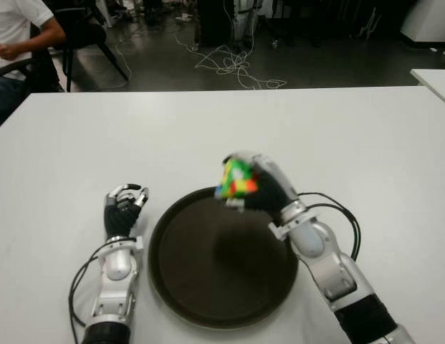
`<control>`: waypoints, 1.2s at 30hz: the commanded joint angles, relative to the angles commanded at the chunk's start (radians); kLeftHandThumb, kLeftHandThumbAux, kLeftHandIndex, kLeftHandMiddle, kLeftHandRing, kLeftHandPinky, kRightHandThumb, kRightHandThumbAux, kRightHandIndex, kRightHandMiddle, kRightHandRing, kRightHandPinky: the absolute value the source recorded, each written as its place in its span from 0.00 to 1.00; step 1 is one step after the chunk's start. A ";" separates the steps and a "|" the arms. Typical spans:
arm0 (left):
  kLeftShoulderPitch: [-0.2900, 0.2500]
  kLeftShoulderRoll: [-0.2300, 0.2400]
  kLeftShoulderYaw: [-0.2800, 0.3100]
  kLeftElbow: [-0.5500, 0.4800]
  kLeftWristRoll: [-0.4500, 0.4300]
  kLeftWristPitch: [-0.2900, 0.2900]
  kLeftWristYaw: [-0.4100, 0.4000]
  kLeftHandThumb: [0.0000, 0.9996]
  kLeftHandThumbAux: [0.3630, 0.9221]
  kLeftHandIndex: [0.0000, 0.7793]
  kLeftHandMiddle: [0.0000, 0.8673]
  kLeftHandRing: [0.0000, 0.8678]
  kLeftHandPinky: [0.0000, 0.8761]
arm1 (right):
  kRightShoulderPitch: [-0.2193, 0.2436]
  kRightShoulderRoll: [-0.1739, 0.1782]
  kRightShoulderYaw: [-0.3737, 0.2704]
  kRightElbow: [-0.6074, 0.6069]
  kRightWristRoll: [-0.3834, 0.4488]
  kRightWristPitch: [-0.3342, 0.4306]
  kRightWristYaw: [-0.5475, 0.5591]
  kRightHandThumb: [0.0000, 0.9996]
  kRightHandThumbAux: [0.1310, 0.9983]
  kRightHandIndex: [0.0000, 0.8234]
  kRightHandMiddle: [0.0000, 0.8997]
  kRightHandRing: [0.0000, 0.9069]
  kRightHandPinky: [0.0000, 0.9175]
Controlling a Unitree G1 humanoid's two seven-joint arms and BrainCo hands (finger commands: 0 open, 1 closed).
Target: Pick up the Rubik's Cube and put it in the plate
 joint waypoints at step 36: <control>-0.009 -0.004 0.019 0.042 -0.008 -0.043 -0.019 0.71 0.60 0.57 0.94 0.94 0.92 | -0.040 -0.030 0.137 -0.018 -0.168 0.178 0.171 0.00 0.94 0.77 0.91 0.90 0.86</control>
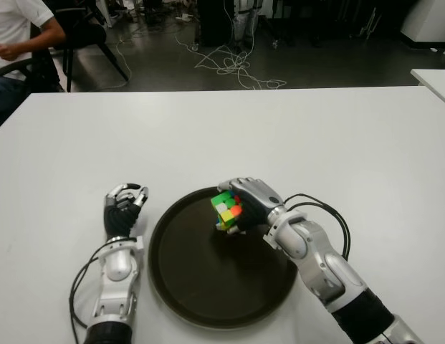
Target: Pick up the Rubik's Cube and put it in the plate
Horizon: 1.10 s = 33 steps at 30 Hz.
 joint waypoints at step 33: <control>0.007 0.002 -0.007 -0.008 0.019 0.015 0.020 0.72 0.60 0.57 0.94 0.96 0.95 | 0.004 -0.047 -0.068 0.012 0.467 -0.222 0.240 0.00 0.76 0.04 0.09 0.10 0.11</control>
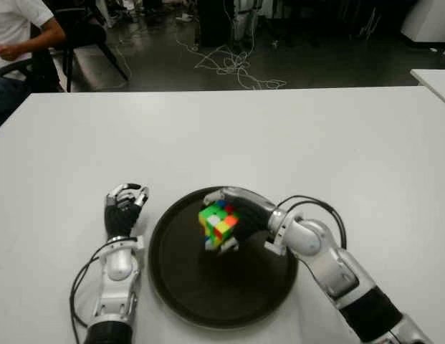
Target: Pick up the Rubik's Cube and put it in the plate
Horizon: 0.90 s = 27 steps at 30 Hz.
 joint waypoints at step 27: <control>0.009 -0.031 0.016 -0.041 -0.012 0.025 0.020 0.71 0.60 0.57 0.93 0.96 0.95 | -0.016 0.015 -0.030 0.044 0.082 0.013 0.030 0.00 0.59 0.00 0.00 0.00 0.00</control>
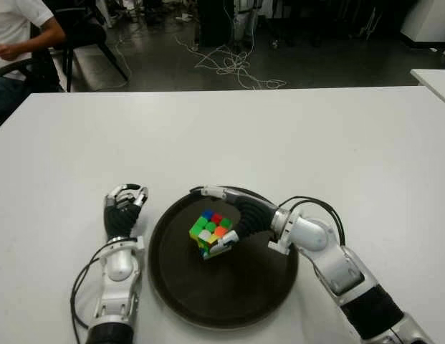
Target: Pick up the Rubik's Cube and put it in the plate
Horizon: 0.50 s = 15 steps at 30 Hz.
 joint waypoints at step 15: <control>-0.007 0.002 0.001 0.021 -0.001 -0.023 0.009 0.71 0.61 0.57 0.93 0.96 0.95 | 0.001 0.010 -0.014 0.001 0.023 0.012 0.003 0.00 0.68 0.00 0.00 0.00 0.00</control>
